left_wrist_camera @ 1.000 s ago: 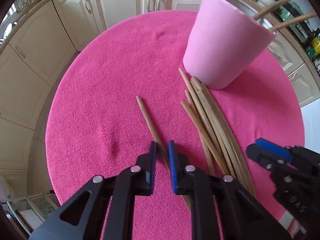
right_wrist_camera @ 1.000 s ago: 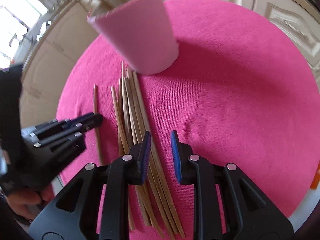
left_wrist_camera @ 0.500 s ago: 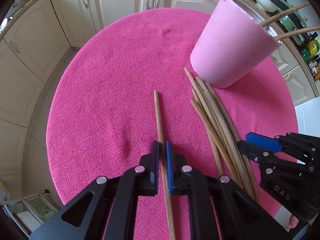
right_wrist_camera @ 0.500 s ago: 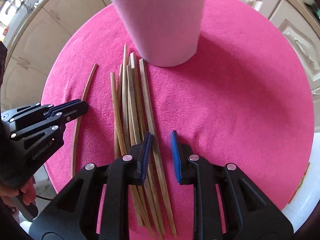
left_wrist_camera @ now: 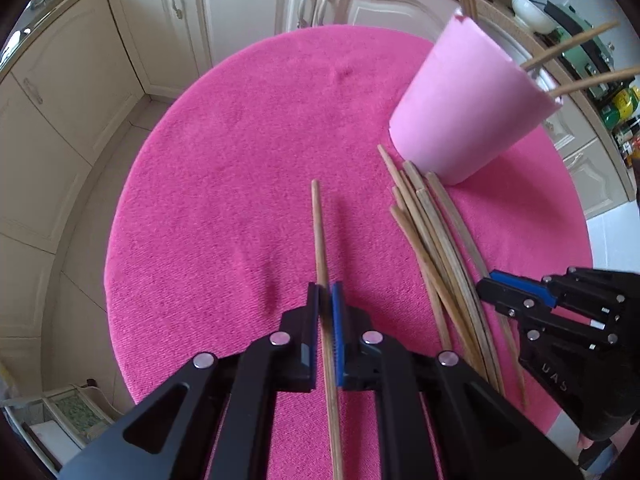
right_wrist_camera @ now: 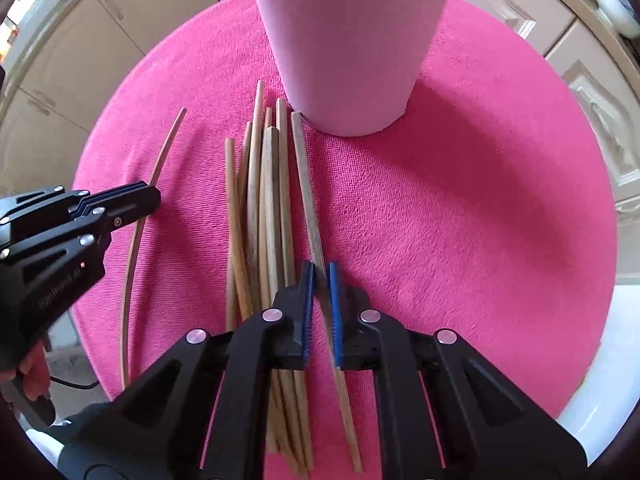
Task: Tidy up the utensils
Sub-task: 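Lift the chopstick with the right gripper and lower it into the pink cup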
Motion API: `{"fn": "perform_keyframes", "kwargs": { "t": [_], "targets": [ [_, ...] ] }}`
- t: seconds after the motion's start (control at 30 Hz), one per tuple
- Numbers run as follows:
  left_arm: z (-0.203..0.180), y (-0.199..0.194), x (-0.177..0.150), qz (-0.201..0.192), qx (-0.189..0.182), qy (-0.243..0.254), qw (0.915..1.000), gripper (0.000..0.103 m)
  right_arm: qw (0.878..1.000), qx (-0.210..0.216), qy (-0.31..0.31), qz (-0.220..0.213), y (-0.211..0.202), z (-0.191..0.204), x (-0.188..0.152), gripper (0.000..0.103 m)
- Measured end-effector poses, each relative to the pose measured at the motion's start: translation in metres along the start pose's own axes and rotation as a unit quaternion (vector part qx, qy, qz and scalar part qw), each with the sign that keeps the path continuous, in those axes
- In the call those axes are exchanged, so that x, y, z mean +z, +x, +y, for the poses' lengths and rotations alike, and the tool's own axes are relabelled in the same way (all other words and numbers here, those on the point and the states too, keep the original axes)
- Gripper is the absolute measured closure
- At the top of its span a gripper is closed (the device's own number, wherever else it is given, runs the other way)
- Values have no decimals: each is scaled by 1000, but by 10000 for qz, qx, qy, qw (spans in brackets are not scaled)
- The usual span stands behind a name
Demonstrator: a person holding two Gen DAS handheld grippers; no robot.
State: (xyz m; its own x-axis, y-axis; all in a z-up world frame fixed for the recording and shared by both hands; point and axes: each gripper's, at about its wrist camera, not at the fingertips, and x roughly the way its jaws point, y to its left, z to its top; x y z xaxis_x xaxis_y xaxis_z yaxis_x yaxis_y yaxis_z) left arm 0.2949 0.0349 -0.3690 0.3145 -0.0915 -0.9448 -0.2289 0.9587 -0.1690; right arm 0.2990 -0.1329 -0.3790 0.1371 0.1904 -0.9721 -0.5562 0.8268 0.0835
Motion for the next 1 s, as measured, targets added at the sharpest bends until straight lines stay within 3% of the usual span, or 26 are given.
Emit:
{"fn": "perform_keyframes", "kwargs": {
  "t": [0.23,0.4,0.57,1.0],
  "targets": [
    [13,-34,-2,-495,-328,-92,9982,97,9971,418,458,-443,-24,-11,-18,96],
    [9,-61,-6,-967,-632,39,9933,97,9890,726,756,-1044,-56,-15,-30,97],
    [-4,-88,-10,-1433,-837,271,9858,97,9784,835,907,-1657,-87,-7,-39,97],
    [-42,-143,-4,-2316,-1178,777,9625,97,9510,989,1192,-2675,-139,-8,-35,97]
  ]
}}
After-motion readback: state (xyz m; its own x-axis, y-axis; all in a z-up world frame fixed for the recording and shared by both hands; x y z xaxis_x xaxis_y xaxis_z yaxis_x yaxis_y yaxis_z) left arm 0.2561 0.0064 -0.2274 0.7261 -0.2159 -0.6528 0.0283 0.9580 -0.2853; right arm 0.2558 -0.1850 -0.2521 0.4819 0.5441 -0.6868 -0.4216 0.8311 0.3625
